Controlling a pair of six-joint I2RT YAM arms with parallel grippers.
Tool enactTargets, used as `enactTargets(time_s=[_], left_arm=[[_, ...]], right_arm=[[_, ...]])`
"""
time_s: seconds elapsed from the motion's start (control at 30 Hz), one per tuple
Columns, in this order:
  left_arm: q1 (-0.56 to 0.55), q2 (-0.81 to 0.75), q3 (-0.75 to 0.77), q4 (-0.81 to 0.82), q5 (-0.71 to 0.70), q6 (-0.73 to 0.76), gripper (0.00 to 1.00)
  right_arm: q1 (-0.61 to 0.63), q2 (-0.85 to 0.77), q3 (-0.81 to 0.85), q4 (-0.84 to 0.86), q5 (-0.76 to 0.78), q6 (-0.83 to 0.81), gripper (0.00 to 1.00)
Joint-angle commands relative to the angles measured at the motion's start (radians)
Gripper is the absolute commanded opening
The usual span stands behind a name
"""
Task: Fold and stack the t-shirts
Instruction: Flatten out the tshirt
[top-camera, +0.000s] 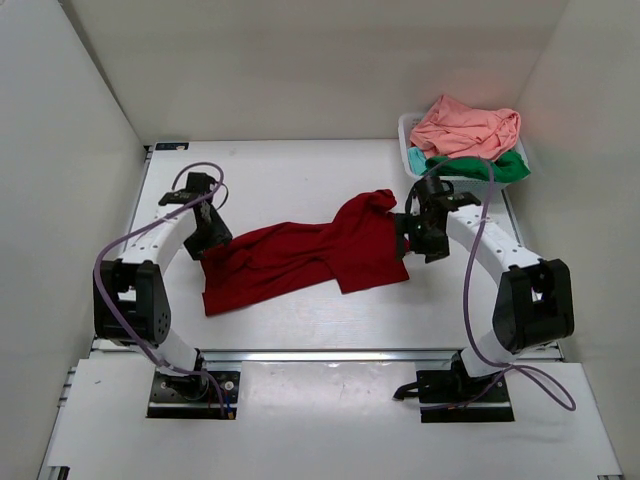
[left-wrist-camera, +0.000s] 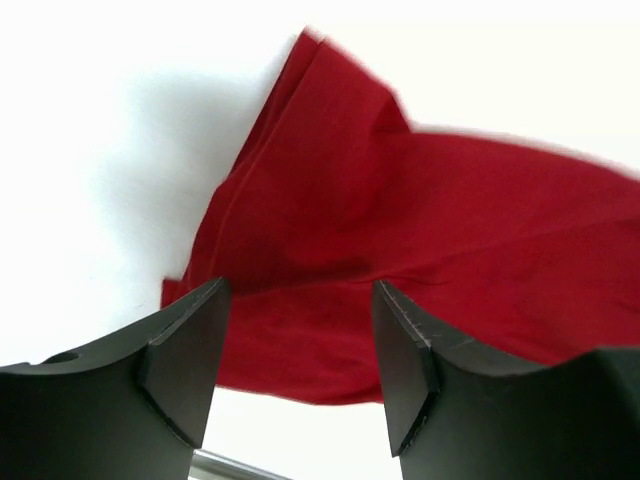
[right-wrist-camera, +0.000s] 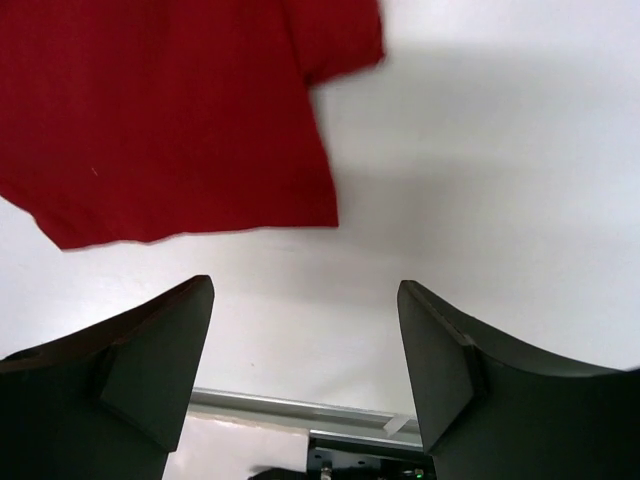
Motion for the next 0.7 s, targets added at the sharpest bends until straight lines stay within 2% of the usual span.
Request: enactTargets(time_s=[0.0, 0.1, 0.2, 0.5, 0.67], left_arm=[[-0.029, -0.098, -0.109, 0.006, -0.072, -0.027, 0.69], [-0.017, -0.191, -0.217, 0.025, -0.096, -0.061, 0.68], [-0.024, -0.21, -0.263, 0.032, -0.115, -0.053, 0.68], [-0.041, -0.202, -0.364, 0.192, -0.081, -0.096, 0.69], [-0.038, -0.179, -0.393, 0.232, -0.075, -0.116, 0.65]], right_arm=[[0.023, -0.057, -0.086, 0.108, -0.008, 0.04, 0.72], [0.041, -0.074, -0.129, 0.14, -0.015, 0.047, 0.71], [0.043, -0.077, -0.153, 0.153, -0.025, 0.055, 0.71], [0.04, -0.066, -0.182, 0.167, -0.048, 0.043, 0.72], [0.025, -0.068, -0.197, 0.162, -0.046, 0.038, 0.71]])
